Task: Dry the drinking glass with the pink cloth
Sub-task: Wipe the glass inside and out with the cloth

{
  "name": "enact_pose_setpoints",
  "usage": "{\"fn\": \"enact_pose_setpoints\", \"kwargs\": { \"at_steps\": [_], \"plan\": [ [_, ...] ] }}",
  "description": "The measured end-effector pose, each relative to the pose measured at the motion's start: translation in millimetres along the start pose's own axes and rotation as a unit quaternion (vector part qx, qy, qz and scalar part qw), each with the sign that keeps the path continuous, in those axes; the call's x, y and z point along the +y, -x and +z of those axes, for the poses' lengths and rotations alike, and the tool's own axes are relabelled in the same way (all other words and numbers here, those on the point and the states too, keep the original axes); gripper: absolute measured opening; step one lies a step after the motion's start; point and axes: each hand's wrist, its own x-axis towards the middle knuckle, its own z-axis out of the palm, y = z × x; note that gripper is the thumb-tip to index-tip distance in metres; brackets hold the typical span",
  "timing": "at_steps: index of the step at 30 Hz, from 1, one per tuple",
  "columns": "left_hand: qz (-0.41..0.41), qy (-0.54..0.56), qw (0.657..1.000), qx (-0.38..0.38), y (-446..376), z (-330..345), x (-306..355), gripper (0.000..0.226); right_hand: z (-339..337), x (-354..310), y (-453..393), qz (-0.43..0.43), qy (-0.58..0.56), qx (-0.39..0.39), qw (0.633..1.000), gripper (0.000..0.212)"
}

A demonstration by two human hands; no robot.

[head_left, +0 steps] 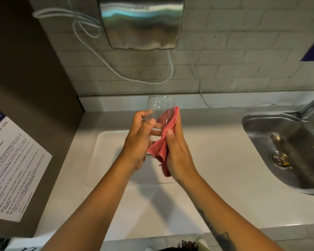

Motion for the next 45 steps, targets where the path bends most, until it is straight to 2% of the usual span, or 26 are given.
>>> {"fn": "enact_pose_setpoints", "kwargs": {
  "at_steps": [2,4,6,9,12,16,21,25,28,31,37,42,45],
  "plan": [
    [-0.001,-0.023,1.0,-0.002,3,4,-4,0.041,-4,-5,-14,0.014,-0.014,0.034,0.999,0.053],
    [0.014,-0.099,0.995,-0.001,4,5,-4,0.049,-6,-4,-19,0.014,-0.019,0.053,0.998,0.055],
    [0.037,-0.178,0.983,0.032,6,3,-5,0.062,-4,-1,-15,0.026,-0.007,0.052,0.998,0.053],
    [0.062,-0.218,0.972,0.056,19,4,-14,0.071,0,4,-7,0.04,0.008,0.069,0.997,0.044],
    [0.034,-0.188,0.98,0.05,22,9,-19,0.078,2,0,-7,0.046,-0.007,0.07,0.996,0.051],
    [0.028,-0.084,0.993,0.076,11,5,-13,0.057,8,-5,5,0.018,0.021,0.019,0.999,0.064],
    [0.025,-0.016,0.999,0.041,13,4,-13,0.059,9,5,10,-0.034,0.055,0.018,0.998,0.064],
    [0.019,0.0,0.999,0.037,15,8,-16,0.071,-1,-6,-16,-0.016,0.032,0.016,0.999,0.063],
    [0.046,0.003,0.998,0.037,12,5,-7,0.06,2,-2,-3,-0.037,0.029,-0.01,0.999,0.062],
    [0.065,0.003,0.997,0.046,10,3,-3,0.061,7,10,16,-0.049,0.027,-0.037,0.998,0.063],
    [0.051,0.032,0.998,0.021,15,10,-8,0.043,-10,-12,-18,-0.015,-0.021,0.003,1.0,0.054],
    [0.048,0.048,0.997,0.046,9,2,0,0.063,9,-4,16,-0.049,0.039,-0.028,0.998,0.063],
    [0.046,0.037,0.998,0.026,13,4,-6,0.057,1,-13,0,-0.027,0.015,-0.009,0.999,0.059]
  ]
}}
